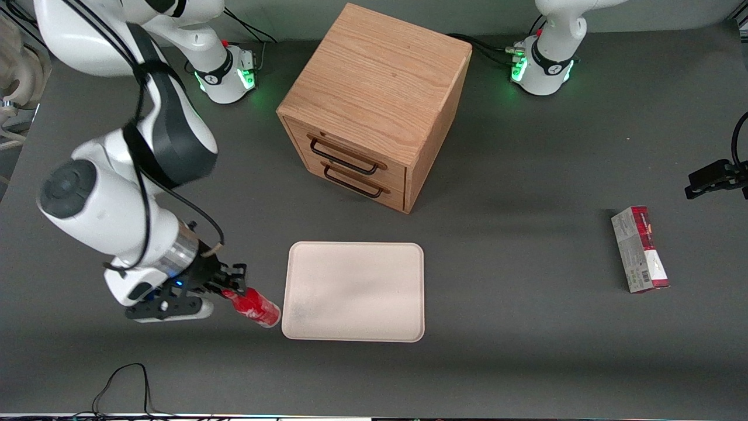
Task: Place coke bottle on tray
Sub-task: 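Lift the bottle and carry it with the right gripper to the tray, then lower the bottle onto the tray edge and open the right gripper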
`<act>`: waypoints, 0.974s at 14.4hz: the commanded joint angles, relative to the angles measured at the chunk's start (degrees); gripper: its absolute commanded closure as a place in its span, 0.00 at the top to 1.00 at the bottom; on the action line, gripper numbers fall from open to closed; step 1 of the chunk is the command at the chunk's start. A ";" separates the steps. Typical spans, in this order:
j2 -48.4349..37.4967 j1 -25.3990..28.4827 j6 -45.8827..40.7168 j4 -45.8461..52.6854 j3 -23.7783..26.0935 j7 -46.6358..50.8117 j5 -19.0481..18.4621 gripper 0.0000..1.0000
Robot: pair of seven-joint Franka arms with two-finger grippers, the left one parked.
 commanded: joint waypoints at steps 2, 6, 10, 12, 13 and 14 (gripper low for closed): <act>7.44 1.28 5.16 2.35 0.28 0.83 -2.39 0.00; 8.07 1.81 4.55 -0.38 0.28 0.92 -3.54 0.00; 8.24 2.34 4.46 -1.70 0.28 0.92 -3.54 0.00; 8.50 2.34 4.72 -1.79 0.20 0.92 -3.54 0.00; 8.59 2.34 4.81 -2.05 0.20 0.92 -3.54 0.00; 8.59 2.26 4.90 -2.23 0.02 1.01 -3.54 0.00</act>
